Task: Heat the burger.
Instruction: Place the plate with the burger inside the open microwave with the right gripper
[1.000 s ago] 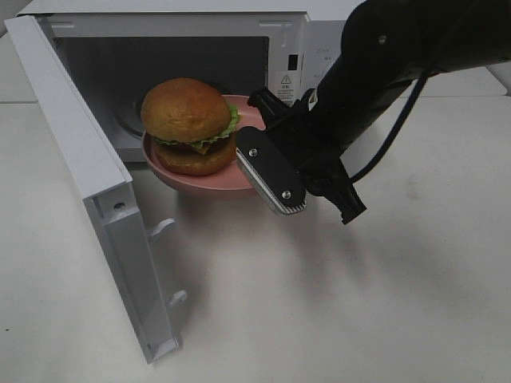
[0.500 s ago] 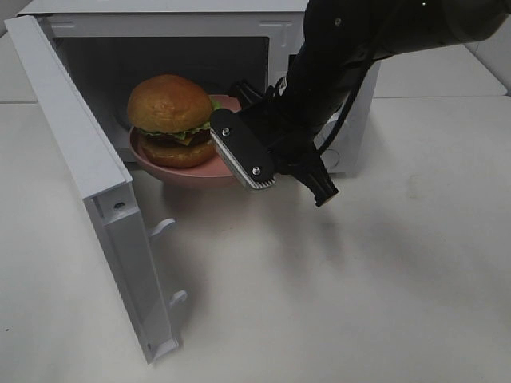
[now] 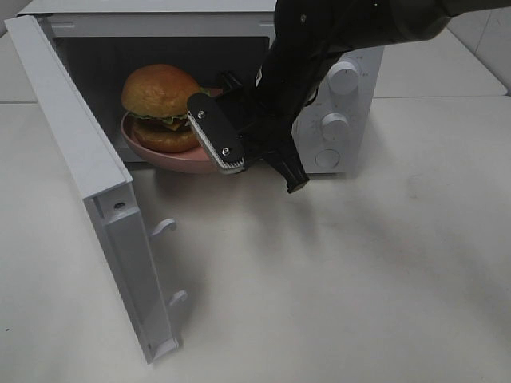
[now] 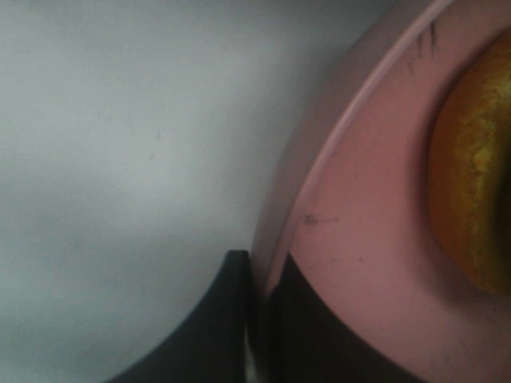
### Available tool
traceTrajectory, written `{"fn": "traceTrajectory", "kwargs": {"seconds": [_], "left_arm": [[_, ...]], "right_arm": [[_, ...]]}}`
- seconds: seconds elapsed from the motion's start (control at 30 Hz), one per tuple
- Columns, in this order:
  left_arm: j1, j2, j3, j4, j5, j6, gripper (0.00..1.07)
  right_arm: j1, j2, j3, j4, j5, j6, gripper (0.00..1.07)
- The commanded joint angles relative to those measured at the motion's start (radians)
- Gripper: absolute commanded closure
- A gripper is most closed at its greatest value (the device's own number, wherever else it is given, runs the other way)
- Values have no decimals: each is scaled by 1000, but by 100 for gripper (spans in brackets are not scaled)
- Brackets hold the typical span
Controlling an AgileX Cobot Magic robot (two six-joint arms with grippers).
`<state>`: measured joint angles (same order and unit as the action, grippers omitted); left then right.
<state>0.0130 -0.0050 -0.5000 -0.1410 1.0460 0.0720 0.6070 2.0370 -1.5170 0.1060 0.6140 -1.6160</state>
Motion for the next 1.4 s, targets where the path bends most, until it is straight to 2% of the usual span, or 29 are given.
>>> {"fn": "traceTrajectory", "kwargs": {"seconds": [0.03,0.6,0.93,1.4], "left_arm": [[-4,-25,5,-2,-10,1,10],[-4,-25,5,-2,-10,1,10],[-4,-25,5,-2,-10,1,10],[-4,-25,5,-2,-10,1,10]], "right_arm": [[-9,-2,-41,-16,-51,30,106],[2,130,-224,-27,-32,68,105],[2,237,-421,-112,35,190,105],[2,357,-575,-112,60,190,104]]}}
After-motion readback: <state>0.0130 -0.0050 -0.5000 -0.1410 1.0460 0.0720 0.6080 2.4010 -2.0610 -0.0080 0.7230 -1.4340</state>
